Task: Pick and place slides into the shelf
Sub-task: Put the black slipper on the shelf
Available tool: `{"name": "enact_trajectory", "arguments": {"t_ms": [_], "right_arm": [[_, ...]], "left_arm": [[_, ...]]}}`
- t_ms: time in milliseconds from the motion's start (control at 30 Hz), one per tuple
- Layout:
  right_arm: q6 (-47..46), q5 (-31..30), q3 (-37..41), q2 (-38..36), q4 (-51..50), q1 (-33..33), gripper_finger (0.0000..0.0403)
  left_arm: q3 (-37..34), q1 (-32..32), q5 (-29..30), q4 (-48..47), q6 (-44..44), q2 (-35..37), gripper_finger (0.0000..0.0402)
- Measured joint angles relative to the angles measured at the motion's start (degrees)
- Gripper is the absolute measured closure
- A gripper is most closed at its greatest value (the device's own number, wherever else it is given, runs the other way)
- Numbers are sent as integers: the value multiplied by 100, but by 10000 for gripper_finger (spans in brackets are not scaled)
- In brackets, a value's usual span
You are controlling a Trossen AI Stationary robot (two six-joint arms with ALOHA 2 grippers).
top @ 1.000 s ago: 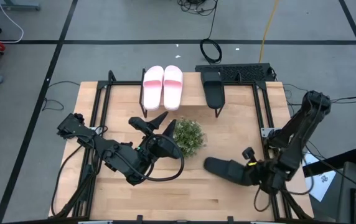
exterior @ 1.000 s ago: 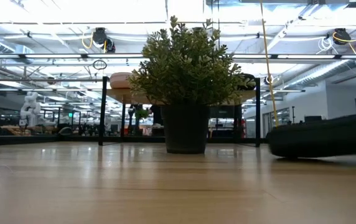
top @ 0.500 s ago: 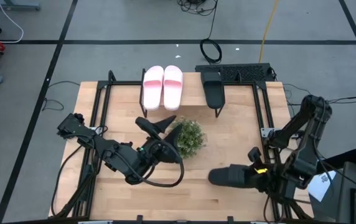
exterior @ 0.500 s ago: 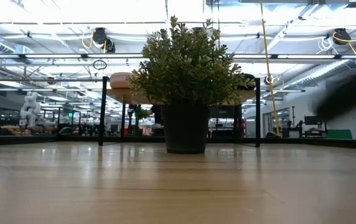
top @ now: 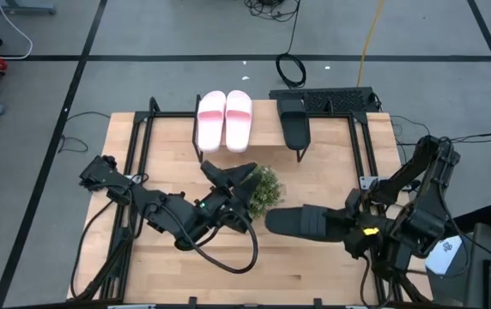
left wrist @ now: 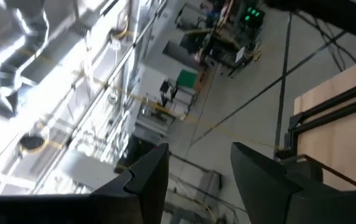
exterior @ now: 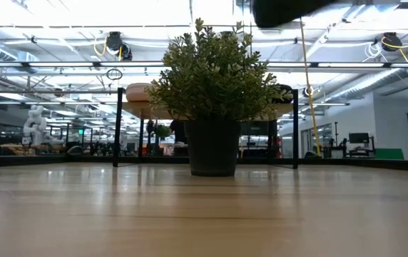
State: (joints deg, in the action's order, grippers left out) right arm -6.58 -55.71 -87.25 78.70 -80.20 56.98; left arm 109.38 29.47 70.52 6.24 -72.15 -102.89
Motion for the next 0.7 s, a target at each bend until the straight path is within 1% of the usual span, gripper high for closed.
{"name": "enact_trajectory", "arguments": {"t_ms": [100,200,367,500,600,700], "right_arm": [[668,-379,-304,0,511,-112,403],[1415,-585,-577,-2,1127,-159,403],[2614,-761,-722,-110,2375,-167,403],[3428,-767,-727,-193,3348,-167,403],[3885,-902,-727,-195,3721,-167,403],[4010,-1047,-727,-195,3819,-167,403]], "left_arm": [[0,-50,-355,4,-211,0,220],[0,-96,-600,3,-425,0,220],[0,-98,-767,6,-767,0,220],[1,-95,-1129,6,-977,0,220],[0,-56,-1390,7,-1057,0,220],[0,47,-1497,16,-1119,0,220]]}}
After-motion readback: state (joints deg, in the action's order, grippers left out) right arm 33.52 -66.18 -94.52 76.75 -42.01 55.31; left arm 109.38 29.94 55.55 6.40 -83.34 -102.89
